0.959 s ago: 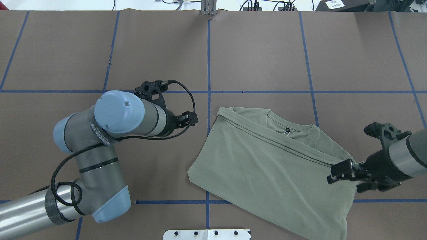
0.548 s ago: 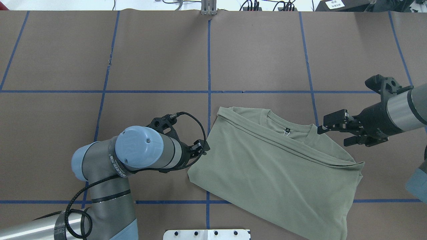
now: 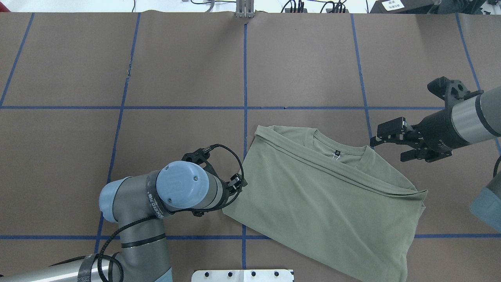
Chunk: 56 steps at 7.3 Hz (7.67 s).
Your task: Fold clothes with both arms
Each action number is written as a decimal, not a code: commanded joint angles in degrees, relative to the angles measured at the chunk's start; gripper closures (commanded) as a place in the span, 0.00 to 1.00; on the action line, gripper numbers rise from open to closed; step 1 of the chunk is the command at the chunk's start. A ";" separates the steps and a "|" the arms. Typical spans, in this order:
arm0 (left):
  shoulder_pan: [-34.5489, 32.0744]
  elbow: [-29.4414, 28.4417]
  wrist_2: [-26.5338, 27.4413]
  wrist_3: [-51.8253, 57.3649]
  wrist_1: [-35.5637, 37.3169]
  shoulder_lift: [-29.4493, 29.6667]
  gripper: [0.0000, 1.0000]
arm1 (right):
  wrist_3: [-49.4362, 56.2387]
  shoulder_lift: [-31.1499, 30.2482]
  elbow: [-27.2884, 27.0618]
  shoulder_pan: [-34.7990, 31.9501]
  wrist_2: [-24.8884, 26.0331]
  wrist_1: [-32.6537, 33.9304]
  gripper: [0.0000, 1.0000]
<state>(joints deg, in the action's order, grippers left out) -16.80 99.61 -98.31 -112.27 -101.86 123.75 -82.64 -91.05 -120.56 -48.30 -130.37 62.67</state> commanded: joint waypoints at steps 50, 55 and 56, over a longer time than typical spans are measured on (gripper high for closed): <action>-26.71 -0.64 -7.07 33.87 -11.61 -1.32 0.00 | 27.44 31.99 21.95 23.16 25.52 42.54 0.00; -24.43 -0.65 -6.90 29.65 -11.61 -0.53 0.00 | 32.63 22.67 14.32 20.35 25.17 42.10 0.00; -24.51 -0.56 -6.90 29.82 -11.70 -0.53 0.00 | 32.72 23.28 12.65 18.17 24.39 42.53 0.00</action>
<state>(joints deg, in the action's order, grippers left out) -41.35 98.88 -105.21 -82.41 -113.52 123.18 -50.07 -67.80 -105.85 -28.40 -105.36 104.84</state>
